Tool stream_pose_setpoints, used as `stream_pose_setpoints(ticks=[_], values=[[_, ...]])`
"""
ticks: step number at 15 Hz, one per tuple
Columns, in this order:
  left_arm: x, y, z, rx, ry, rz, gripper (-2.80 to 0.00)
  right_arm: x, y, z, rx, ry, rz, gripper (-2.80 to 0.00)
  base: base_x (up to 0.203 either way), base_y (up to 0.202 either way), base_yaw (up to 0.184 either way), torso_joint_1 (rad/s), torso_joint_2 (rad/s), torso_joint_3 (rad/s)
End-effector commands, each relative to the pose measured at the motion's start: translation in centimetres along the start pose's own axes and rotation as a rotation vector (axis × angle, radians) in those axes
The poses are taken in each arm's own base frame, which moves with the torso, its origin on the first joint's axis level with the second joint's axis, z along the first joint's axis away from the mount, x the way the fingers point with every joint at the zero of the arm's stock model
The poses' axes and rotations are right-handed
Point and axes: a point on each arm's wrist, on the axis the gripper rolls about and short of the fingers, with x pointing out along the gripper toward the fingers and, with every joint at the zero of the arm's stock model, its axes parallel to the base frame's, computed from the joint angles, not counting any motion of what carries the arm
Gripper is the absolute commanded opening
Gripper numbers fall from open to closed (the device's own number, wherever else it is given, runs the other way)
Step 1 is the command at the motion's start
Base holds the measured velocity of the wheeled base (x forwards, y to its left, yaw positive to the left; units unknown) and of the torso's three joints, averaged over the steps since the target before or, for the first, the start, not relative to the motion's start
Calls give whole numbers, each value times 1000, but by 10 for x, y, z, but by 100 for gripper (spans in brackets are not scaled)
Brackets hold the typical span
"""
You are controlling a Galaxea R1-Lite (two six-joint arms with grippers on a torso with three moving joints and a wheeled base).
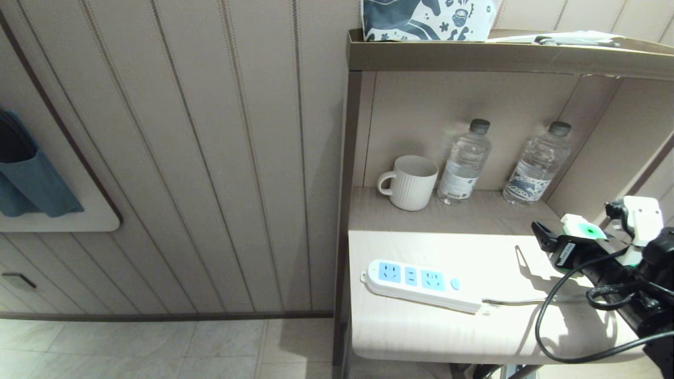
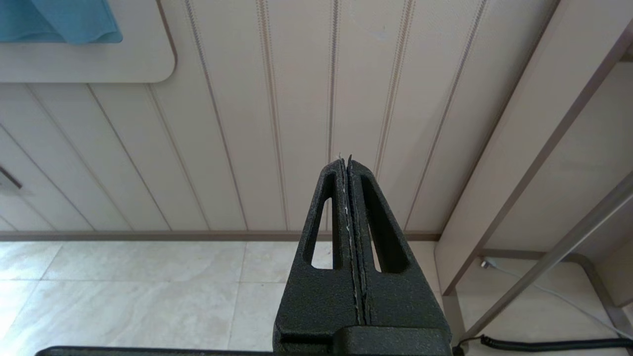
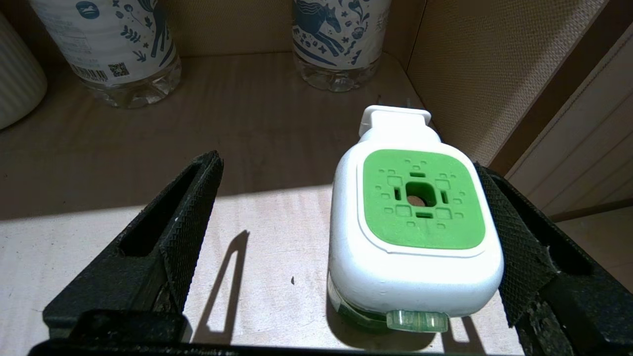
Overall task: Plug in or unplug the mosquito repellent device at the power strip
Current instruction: Pick up the mosquito repellent liquid
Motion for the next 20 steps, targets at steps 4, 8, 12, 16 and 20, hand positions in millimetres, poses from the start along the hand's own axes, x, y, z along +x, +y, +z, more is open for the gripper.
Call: stream_pose_setpoints(ticks=[4, 8, 12, 16, 20], values=[[0, 0, 0, 0, 1, 1, -280, -2, -1, 6, -2, -49, -3, 0, 0, 0, 0, 0, 0, 0], [0, 0, 0, 0, 2, 1, -280, -9, -1, 7, -6, -50, 1, 0, 0, 0, 0, 0, 0, 0], [0, 0, 1, 0, -1, 1, -280, -6, -1, 4, -6, -40, -3, 0, 0, 0, 0, 0, 0, 0], [0, 0, 0, 0, 2, -1, -280, 0, -4, 3, -7, -38, -17, 0, 0, 0, 0, 0, 0, 0], [0, 0, 0, 0, 1, 0, -280, 3, -2, 2, -8, -38, -11, 0, 0, 0, 0, 0, 0, 0]])
